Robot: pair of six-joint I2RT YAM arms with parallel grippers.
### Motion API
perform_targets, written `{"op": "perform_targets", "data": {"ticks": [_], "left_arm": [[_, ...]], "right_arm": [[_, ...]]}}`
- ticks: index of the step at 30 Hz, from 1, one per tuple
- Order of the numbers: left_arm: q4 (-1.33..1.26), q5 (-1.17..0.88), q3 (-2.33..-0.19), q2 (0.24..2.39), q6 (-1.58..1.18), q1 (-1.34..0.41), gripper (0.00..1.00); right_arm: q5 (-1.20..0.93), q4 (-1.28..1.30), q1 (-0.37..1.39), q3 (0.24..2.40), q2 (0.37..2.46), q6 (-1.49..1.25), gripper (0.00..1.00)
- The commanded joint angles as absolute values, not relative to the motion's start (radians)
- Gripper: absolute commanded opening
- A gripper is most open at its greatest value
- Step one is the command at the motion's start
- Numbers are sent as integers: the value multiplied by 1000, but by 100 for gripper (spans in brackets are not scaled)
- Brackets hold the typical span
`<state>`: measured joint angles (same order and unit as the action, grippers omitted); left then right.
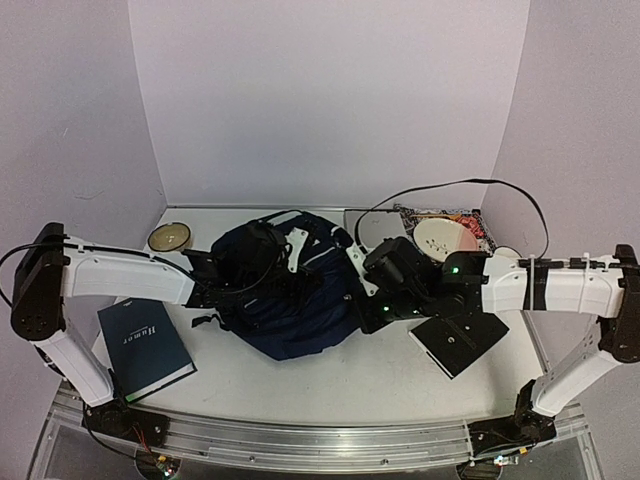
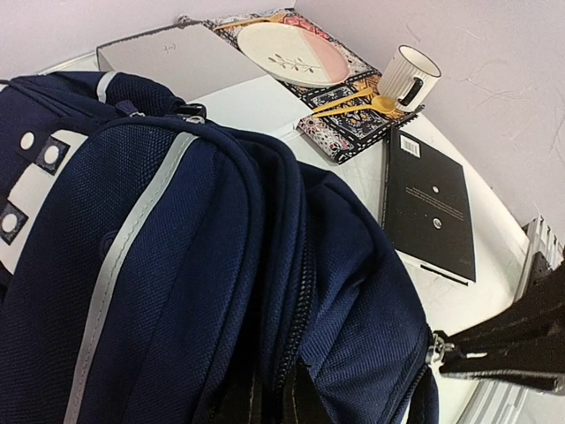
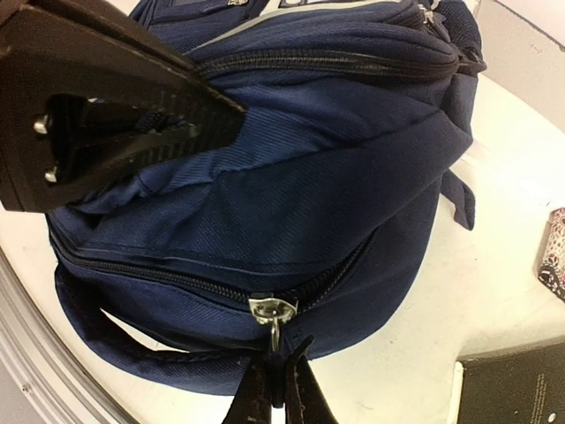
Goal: Pack the student bag
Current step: Unzip the largest pocket of the student bag.
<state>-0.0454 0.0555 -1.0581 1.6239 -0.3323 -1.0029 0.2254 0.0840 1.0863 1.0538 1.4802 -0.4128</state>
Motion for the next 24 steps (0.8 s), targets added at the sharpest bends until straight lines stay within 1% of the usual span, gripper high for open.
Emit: {"op": "perform_targets", "data": {"ticks": [1, 4, 7, 13, 20, 24], "left_arm": [[-69, 202, -1026, 1522, -273, -982, 0], [-68, 205, -1022, 1514, -294, -982, 0], [-73, 170, -1054, 1545, -332, -982, 0], [-109, 137, -1139, 1653, -478, -982, 0], [-180, 85, -1201, 1712, -600, -980, 0], [-221, 81, -1193, 1708, -620, -980, 0]], "right_arm": [[288, 156, 1084, 1074, 1402, -380, 6], [243, 154, 1081, 1095, 1424, -378, 2], [130, 143, 1081, 1126, 1463, -392, 0], [-63, 51, 1105, 1133, 1500, -450, 0], [-105, 2, 1174, 1191, 1650, -522, 0], [-113, -71, 1205, 1206, 1703, -556, 0]]}}
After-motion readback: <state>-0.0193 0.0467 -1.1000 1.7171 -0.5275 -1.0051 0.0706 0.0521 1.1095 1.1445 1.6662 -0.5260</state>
